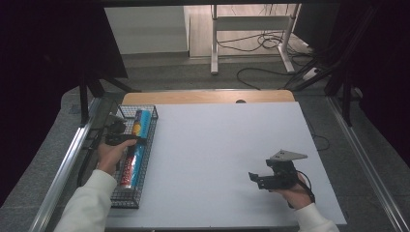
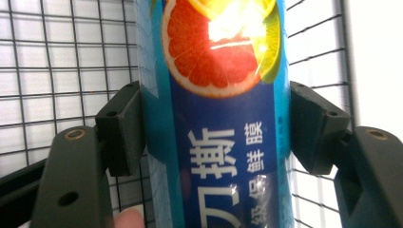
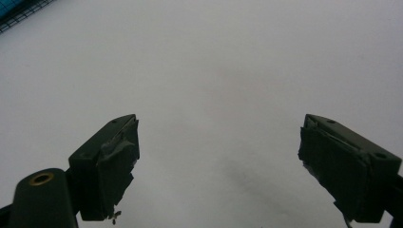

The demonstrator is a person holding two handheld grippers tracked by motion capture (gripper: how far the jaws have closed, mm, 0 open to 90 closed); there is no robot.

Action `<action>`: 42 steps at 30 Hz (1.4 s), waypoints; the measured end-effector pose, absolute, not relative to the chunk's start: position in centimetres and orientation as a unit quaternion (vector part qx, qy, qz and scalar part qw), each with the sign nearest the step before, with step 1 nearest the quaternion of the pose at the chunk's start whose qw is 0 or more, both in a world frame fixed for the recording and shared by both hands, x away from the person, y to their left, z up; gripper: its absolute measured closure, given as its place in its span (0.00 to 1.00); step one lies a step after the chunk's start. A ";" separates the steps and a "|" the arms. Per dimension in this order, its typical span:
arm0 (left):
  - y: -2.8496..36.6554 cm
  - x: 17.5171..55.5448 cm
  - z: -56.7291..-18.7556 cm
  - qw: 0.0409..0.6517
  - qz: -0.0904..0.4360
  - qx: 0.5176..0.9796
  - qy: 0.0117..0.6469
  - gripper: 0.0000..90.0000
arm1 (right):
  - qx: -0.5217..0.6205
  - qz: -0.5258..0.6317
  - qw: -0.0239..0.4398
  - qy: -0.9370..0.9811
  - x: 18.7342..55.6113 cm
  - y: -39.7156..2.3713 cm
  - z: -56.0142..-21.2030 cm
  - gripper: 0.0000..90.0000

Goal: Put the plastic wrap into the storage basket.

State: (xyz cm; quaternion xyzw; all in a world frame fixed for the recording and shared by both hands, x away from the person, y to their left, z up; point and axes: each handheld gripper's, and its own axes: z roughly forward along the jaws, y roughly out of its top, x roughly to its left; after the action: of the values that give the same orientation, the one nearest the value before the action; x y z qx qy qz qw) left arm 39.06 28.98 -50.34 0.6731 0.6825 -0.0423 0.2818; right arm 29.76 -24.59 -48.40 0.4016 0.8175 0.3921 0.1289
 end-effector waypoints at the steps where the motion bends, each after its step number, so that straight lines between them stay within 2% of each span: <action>1: 29.0 39.1 -50.3 0.282 -0.042 0.673 0.682 0.34 | 0.402 0.392 0.129 0.818 29.8 -24.6 -48.4 0.15; 7: 28.8 39.0 -50.2 0.272 -0.006 0.673 0.688 0.32 | 0.402 0.391 0.131 0.818 29.8 -24.6 -48.5 0.15; 10: 28.6 38.1 -48.7 0.293 0.007 0.679 0.673 0.22 | 0.403 0.394 0.133 0.815 29.7 -24.7 -48.3 0.15; 11: 28.6 37.8 -48.2 0.296 0.015 0.681 0.670 0.22 | 0.403 0.394 0.133 0.815 29.7 -24.7 -48.3 0.15; 15: 28.3 35.7 -46.0 0.321 0.051 0.696 0.640 0.16 | 0.405 0.397 0.135 0.813 29.7 -24.9 -48.2 0.15; 19: 27.8 33.1 -44.1 0.356 0.084 0.705 0.608 0.16 | 0.402 0.402 0.139 0.811 29.6 -25.0 -48.0 0.15; 23: 26.0 30.0 -42.9 0.380 0.113 0.734 0.551 0.17 | 0.400 0.405 0.140 0.810 29.5 -25.0 -47.9 0.15; 24: 24.7 28.5 -42.9 0.390 0.116 0.751 0.520 0.17 | 0.397 0.408 0.141 0.810 29.4 -25.0 -47.8 0.15; 30: 20.4 25.3 -44.3 0.402 0.109 0.791 0.448 0.17 | 0.389 0.422 0.148 0.805 29.2 -25.2 -47.6 0.15; 34: 18.9 24.7 -44.8 0.407 0.100 0.799 0.431 0.17 | 0.382 0.423 0.157 0.807 29.0 -25.3 -47.6 0.15; 42: 17.5 24.7 -45.0 0.401 0.118 0.801 0.428 0.17 | 0.378 0.430 0.167 0.802 28.8 -25.8 -47.4 0.14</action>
State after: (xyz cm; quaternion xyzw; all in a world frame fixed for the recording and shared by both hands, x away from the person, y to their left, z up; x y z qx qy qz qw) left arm 24.71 17.50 -44.99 0.8015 0.4276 0.1178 0.4011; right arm 28.84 -25.79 -47.44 0.3783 0.8024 0.4301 0.1674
